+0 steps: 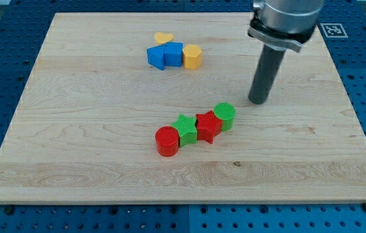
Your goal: Push the blue cube up a bit
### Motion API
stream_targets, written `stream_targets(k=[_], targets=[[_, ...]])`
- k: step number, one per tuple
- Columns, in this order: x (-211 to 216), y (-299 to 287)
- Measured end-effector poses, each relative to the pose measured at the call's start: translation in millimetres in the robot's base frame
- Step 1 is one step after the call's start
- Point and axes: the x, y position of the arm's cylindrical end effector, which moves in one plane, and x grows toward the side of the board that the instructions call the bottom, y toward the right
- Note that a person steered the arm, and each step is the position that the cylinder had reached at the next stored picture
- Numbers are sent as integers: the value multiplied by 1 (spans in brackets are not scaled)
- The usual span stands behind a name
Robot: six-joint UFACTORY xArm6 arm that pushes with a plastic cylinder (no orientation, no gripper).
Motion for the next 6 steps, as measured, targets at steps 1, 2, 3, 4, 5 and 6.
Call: stream_targets(k=[1, 2, 3, 4, 5, 6], targets=[[-14, -30], [-17, -45], [-24, -112], [-48, -168], [-59, -170], [-66, -155]])
